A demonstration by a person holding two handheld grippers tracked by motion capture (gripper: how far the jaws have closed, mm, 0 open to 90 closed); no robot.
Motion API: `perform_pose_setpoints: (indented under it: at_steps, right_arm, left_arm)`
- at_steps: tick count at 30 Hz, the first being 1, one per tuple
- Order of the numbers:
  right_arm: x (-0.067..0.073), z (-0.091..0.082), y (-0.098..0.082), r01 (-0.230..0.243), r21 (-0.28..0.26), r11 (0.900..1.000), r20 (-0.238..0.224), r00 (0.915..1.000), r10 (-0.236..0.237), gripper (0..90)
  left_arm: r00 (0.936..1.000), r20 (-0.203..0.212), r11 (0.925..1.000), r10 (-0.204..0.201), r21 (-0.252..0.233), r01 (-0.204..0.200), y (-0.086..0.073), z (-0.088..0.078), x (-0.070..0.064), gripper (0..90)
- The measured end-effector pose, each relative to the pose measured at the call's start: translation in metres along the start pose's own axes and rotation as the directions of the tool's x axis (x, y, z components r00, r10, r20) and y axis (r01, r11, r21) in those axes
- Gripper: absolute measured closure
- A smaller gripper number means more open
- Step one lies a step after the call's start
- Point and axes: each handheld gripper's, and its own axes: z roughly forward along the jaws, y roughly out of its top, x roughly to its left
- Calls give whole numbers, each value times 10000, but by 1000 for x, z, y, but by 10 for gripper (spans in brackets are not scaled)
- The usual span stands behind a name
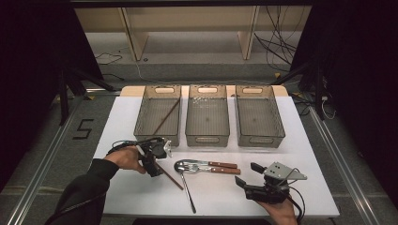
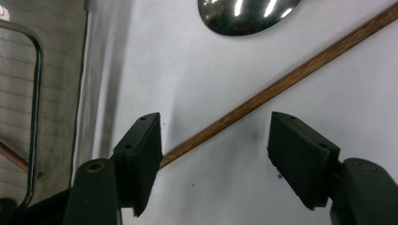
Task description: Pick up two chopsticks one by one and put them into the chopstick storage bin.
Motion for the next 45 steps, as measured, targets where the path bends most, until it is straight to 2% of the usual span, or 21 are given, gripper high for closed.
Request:
perform_pose_setpoints:
  at_steps: [17,22,28,31,35,45]
  right_arm:
    - [0,0,0,38,32,10000,-23,10000,-38,240]
    - [0,0,0,40,32,10000,-29,10000,-40,240]
    - [0,0,0,47,42,10000,-17,10000,-46,240]
    - [0,0,0,31,35,10000,-25,10000,-31,240]
    - [0,0,0,15,45,10000,-13,10000,-14,240]
    - [0,1,0,45,57,10000,-9,10000,-45,240]
  left_arm:
    - [9971,706,9991,268,317,-291,5,10,6,462]
    - [9951,983,9992,118,359,-154,5,10,8,480]
    - [9941,1061,9984,212,497,-266,6,10,8,527]
    - [9930,1121,9968,383,662,-459,6,9,7,573]
    - [9914,1160,9957,598,629,-675,2,8,5,631]
    - [9863,1218,9879,1111,945,-1229,-5,5,-5,721]
